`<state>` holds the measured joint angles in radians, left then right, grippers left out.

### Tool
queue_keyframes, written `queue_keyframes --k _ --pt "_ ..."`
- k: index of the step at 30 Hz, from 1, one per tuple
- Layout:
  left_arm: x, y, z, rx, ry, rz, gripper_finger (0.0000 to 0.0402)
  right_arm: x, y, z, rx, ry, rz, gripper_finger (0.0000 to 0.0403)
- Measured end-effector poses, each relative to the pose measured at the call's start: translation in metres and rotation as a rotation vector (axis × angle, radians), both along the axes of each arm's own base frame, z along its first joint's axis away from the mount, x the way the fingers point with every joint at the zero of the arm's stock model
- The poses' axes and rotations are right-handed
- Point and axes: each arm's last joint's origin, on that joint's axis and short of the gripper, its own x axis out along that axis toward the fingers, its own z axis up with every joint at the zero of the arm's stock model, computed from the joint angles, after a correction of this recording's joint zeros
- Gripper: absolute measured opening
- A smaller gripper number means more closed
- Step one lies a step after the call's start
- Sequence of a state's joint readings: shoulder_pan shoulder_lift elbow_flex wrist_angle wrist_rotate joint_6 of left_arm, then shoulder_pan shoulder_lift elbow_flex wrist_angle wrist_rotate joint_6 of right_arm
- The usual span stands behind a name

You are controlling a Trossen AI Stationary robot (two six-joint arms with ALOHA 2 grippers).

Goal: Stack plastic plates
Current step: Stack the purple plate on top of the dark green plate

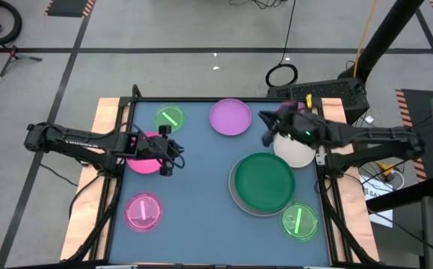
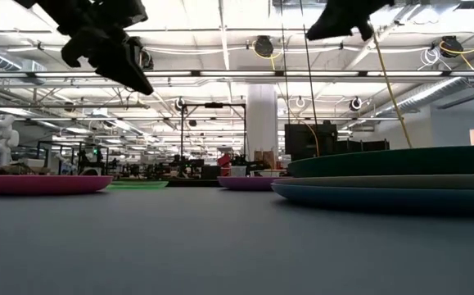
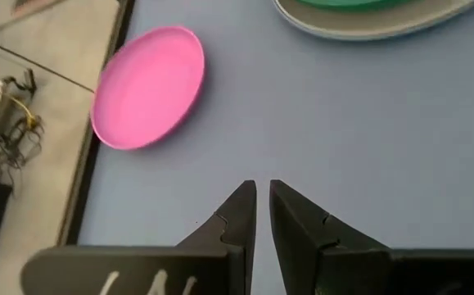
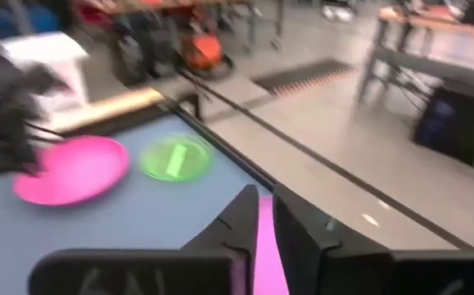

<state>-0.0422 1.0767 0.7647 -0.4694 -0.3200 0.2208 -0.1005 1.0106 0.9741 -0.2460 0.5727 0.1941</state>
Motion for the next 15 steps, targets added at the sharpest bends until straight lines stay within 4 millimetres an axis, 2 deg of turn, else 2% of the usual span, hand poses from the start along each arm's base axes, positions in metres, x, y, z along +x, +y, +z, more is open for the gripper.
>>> queue_keyframes --k 4,8,12,15 --pt "-0.002 0.0 -0.002 -0.012 0.03 0.014 0.0047 0.018 -0.026 0.012 0.064 0.114 -0.044 0.0013" --pt "-0.003 0.0 -0.003 -0.003 0.045 0.005 0.0047 0.04 -0.055 0.009 0.178 0.163 -0.006 0.0002" --pt "-0.003 0.0 -0.003 0.025 0.059 -0.023 0.0047 0.059 -0.089 -0.005 0.293 0.186 -0.005 0.0002" --pt "-0.003 0.0 -0.003 0.042 0.065 -0.041 0.0047 0.069 -0.116 -0.026 0.373 0.225 -0.047 0.0002"
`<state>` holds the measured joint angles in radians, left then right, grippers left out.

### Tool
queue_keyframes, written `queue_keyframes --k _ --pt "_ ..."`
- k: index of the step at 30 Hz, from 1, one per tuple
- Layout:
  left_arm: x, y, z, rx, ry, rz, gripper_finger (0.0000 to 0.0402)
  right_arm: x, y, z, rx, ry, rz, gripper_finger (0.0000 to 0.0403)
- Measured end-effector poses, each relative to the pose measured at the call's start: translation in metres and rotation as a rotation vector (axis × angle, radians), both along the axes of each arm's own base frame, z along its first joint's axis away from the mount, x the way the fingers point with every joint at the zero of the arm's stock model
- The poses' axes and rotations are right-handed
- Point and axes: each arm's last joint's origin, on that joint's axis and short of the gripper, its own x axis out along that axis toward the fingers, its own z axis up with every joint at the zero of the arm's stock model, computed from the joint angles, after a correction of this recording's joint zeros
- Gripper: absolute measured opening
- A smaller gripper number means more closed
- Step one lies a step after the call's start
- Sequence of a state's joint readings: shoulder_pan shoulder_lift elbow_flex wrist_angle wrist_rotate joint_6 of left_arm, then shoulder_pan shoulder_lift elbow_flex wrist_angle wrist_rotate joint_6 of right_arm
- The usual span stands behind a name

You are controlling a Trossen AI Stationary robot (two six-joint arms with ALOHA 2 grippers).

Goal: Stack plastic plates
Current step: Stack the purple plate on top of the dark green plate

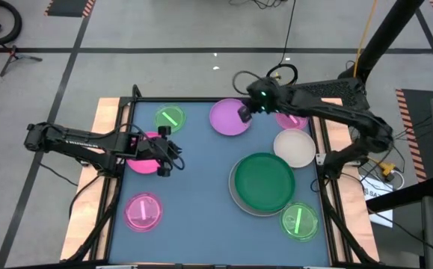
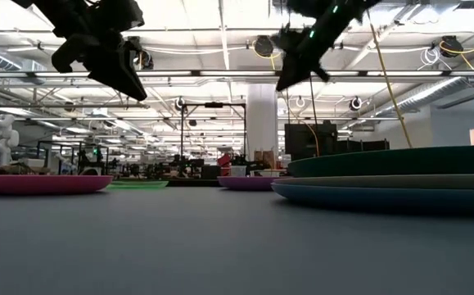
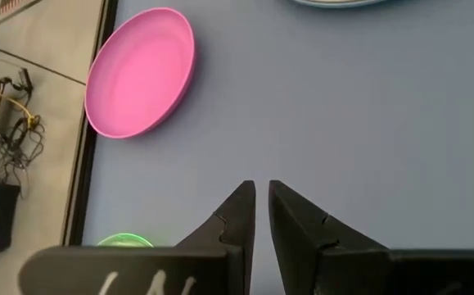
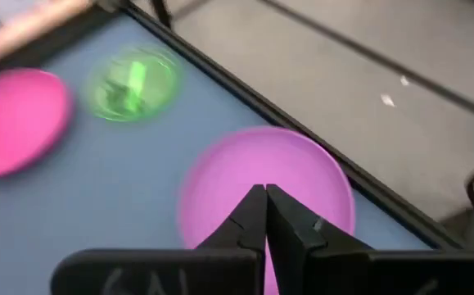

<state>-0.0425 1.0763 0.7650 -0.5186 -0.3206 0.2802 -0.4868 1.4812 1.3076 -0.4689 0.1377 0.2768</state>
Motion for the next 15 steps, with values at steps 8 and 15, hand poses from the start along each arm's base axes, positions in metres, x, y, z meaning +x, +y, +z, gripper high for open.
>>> queue_keyframes --k 8,15 --pt "0.0 0.001 0.0 0.025 0.008 -0.02 0.0047 0.001 -0.068 -0.072 0.16 0.155 -0.208 0.0013" --pt "0.0 0.001 0.0 0.034 0.011 -0.029 0.0047 -0.005 -0.093 -0.11 0.261 0.226 -0.305 0.0064"
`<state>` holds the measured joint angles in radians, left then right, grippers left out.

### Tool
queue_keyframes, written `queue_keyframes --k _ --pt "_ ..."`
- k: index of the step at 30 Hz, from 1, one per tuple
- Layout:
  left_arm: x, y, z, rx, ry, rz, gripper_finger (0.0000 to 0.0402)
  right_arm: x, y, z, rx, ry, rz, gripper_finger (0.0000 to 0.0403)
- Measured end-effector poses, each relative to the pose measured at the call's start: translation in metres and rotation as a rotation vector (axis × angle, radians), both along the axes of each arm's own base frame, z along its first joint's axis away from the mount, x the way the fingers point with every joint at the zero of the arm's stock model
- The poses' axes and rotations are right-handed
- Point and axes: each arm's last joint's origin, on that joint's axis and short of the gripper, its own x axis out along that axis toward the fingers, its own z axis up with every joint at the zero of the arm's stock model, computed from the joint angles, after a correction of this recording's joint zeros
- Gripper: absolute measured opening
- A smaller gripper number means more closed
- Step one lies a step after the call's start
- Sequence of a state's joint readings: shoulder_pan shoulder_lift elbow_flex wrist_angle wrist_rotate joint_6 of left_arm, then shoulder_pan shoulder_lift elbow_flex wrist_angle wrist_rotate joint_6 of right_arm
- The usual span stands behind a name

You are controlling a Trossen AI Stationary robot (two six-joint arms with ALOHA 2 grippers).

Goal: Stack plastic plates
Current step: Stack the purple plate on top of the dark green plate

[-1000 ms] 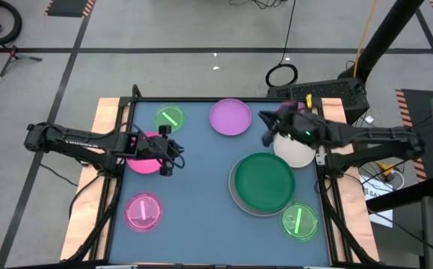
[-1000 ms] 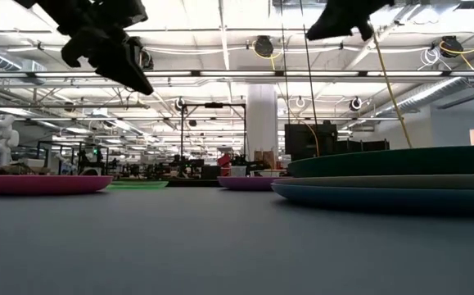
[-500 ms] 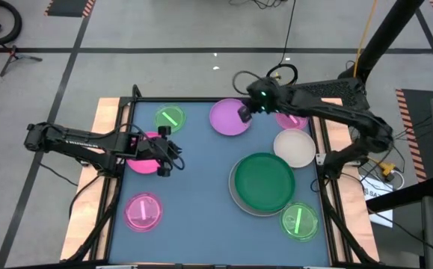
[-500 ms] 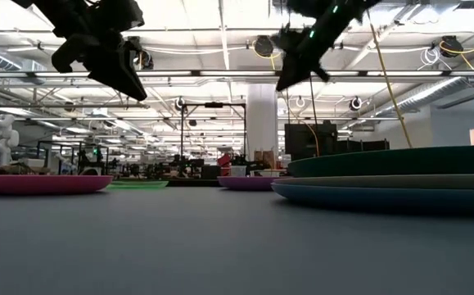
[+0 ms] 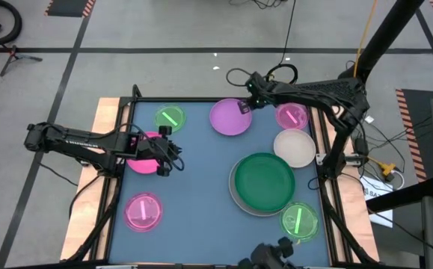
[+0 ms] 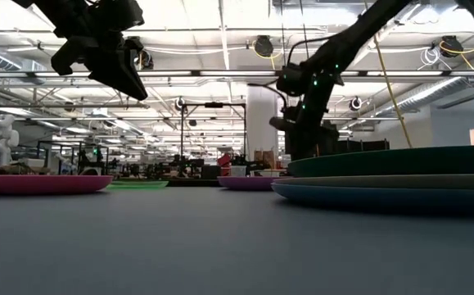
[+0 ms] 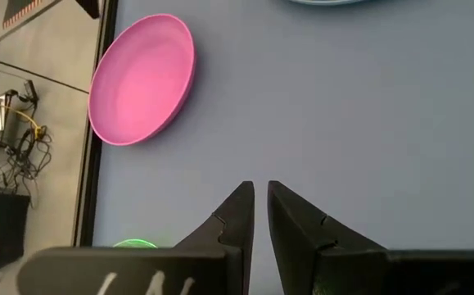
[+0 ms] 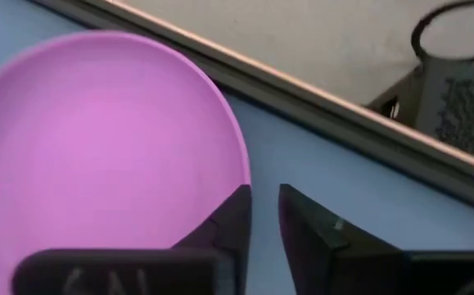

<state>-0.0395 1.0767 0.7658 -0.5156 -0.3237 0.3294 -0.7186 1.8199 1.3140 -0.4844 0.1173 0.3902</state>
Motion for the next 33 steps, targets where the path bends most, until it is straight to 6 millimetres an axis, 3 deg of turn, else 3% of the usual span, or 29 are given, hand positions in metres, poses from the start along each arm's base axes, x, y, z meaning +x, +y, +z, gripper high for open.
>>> queue_keyframes --k 8,14,26,33 --pt "0.0 0.0 0.0 -0.001 -0.002 0.002 0.0047 0.003 -0.005 -0.027 0.085 0.03 0.003 0.013" --pt "0.0 0.0 0.0 -0.011 -0.007 0.012 0.0047 0.006 -0.005 -0.044 0.127 0.058 0.011 0.0146" --pt "0.0 0.0 0.0 -0.011 -0.006 0.012 0.0047 0.011 -0.003 -0.052 0.162 0.049 0.036 0.0126" --pt "0.0 0.0 0.0 -0.011 -0.006 0.012 0.0047 0.014 -0.002 -0.051 0.147 0.026 0.034 0.0068"
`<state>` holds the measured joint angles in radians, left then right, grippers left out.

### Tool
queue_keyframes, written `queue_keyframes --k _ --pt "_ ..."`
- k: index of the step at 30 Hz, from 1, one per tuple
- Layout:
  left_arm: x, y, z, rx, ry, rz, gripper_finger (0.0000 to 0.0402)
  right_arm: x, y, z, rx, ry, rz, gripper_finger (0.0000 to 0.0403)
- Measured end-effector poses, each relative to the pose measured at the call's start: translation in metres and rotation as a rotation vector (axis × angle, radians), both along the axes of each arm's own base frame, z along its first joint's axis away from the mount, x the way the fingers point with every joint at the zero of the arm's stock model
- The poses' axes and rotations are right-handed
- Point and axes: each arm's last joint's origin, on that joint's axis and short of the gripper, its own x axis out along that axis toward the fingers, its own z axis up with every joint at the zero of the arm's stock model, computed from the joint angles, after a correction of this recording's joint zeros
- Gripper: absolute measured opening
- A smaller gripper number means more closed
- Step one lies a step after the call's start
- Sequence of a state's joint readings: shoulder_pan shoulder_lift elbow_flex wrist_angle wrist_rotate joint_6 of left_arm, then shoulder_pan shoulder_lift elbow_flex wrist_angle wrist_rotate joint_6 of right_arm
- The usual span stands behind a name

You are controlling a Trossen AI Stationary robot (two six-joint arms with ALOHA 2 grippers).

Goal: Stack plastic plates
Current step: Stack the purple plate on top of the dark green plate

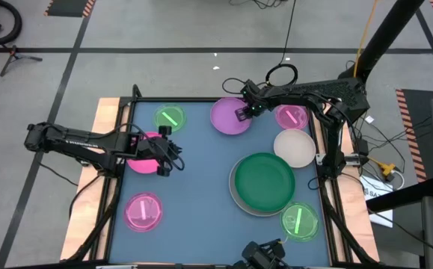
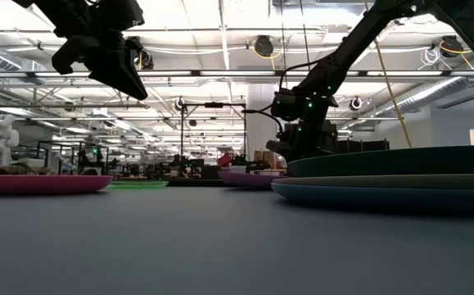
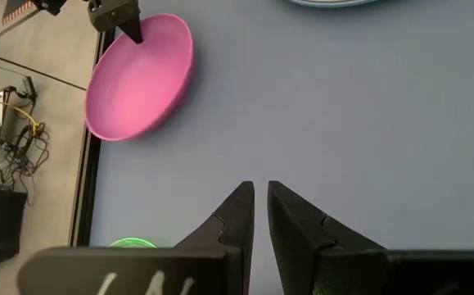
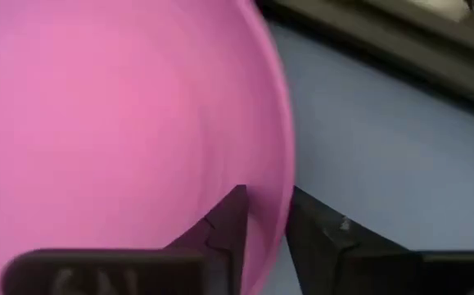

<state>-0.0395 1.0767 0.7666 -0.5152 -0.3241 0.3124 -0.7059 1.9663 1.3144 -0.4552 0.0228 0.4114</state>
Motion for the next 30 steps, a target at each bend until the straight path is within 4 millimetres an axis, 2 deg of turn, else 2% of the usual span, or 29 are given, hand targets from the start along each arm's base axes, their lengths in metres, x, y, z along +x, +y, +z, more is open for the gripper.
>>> queue_keyframes --k 4,8,13,16,19,23,26,30 --pt "0.0 0.0 0.0 0.0 0.0 0.0 0.0047 0.003 -0.001 0.002 0.003 -0.039 0.006 0.0019" --pt "0.0 0.0 0.0 0.0 0.0 0.0 0.0047 0.003 0.0 0.008 -0.004 -0.064 0.011 0.001" --pt "0.0 0.0 0.0 -0.005 -0.002 0.005 0.0047 -0.003 0.006 0.041 -0.045 -0.127 0.046 0.0005" --pt "0.0 0.0 0.0 -0.008 -0.003 0.008 0.0047 -0.01 0.014 0.07 -0.064 -0.193 0.095 0.0005" --pt "0.0 0.0 0.0 -0.014 0.001 0.016 0.0047 -0.021 0.03 0.099 -0.06 -0.222 0.178 0.0005" --pt "0.0 0.0 0.0 -0.019 -0.002 0.021 0.0047 -0.037 0.062 0.127 -0.003 -0.205 0.322 0.0005" --pt "0.0 0.0 0.0 -0.024 -0.005 0.026 0.0047 -0.047 0.09 0.139 0.046 -0.14 0.42 0.0005" --pt "-0.001 0.0 0.0 -0.034 -0.009 0.037 0.0047 -0.053 0.129 0.145 0.116 -0.04 0.579 0.0005"
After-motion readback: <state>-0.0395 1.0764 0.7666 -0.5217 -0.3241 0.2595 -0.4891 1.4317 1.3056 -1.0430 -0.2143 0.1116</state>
